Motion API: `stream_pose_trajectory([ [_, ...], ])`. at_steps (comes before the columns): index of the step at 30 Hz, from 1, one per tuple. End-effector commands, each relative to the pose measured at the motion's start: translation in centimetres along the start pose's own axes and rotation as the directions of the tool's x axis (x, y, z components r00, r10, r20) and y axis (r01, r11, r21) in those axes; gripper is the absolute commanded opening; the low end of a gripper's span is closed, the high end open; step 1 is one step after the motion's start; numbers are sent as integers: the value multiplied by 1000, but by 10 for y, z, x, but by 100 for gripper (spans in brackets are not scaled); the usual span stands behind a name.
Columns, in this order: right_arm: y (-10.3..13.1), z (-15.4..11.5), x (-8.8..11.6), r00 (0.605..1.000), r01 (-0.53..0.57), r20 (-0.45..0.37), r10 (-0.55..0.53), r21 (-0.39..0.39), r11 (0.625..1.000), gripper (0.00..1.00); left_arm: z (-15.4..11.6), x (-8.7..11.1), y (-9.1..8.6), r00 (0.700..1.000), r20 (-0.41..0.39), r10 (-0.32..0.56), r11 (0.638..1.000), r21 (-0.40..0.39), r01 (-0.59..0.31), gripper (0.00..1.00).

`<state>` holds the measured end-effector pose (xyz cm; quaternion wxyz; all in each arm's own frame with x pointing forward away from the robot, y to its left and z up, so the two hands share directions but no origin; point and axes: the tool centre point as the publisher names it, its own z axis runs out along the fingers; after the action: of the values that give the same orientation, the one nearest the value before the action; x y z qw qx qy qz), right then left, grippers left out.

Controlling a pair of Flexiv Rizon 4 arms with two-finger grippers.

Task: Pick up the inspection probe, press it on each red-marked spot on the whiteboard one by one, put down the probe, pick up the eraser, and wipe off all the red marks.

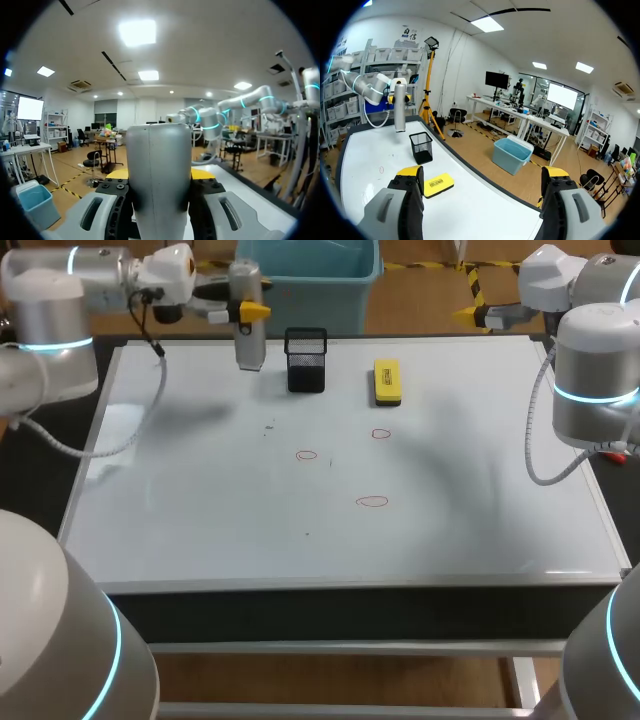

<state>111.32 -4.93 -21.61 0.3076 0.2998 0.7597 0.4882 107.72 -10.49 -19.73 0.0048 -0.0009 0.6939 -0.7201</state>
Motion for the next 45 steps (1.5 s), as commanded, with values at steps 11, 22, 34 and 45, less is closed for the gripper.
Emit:
stream_pose_trajectory([
  [11, 0, 0, 0, 1000, 0, -1, 0, 2, 1000, 100, -24, 23, 23, 865, 501, 16, 999, 29, -35, 0],
  [22, 0, 0, 0, 1000, 0, -1, 0, 2, 1000, 100, -46, 33, 31, 847, 530, 36, 999, 11, -50, 0],
  [34, 0, 0, 0, 1000, 0, -1, 0, 2, 1000, 100, -61, 36, 32, 822, 570, 10, 1000, -1, -11, 0],
  [45, 0, 0, 0, 1000, 0, -1, 0, 2, 1000, 100, -61, 36, 32, 822, 570, 10, 1000, -1, -11, 0],
])
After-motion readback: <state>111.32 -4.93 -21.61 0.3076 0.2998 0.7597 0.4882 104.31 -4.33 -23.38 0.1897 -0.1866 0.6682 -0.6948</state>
